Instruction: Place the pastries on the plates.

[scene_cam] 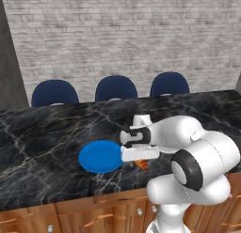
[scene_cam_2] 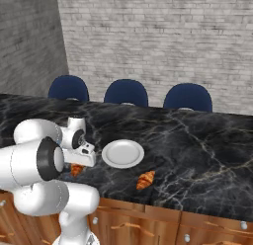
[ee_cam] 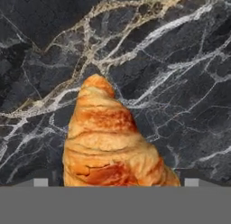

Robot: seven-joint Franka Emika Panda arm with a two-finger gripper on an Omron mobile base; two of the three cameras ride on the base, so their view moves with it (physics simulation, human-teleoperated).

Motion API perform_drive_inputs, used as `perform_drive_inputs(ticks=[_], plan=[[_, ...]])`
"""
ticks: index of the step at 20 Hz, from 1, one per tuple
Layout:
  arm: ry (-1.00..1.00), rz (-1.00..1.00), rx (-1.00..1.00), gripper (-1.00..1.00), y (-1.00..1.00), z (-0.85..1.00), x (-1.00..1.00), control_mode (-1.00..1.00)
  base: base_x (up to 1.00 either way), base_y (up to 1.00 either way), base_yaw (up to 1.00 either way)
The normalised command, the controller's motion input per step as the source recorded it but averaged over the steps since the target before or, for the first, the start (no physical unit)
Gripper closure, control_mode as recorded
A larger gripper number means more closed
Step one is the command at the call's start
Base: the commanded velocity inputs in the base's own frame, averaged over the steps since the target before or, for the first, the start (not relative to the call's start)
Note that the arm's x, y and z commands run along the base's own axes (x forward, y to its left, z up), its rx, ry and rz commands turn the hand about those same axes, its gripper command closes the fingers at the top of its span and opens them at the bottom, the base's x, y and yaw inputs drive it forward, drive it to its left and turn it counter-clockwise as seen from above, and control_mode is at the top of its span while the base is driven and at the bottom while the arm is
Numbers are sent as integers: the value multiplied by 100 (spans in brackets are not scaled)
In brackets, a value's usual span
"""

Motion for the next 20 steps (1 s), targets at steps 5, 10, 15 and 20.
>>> perform_drive_inputs(ticks=[5, 10, 15, 20], plan=[[26, -6, 0, 100, 1, -92, 5, -100, 0, 0, 0], [7, -6, 3, 100, -14, -17, -40, -100, 0, 0, 0], [18, -21, 7, 100, -8, 80, -63, -100, 0, 0, 0], [5, -12, -2, 100, 50, 91, -1, -100, 0, 0, 0]])
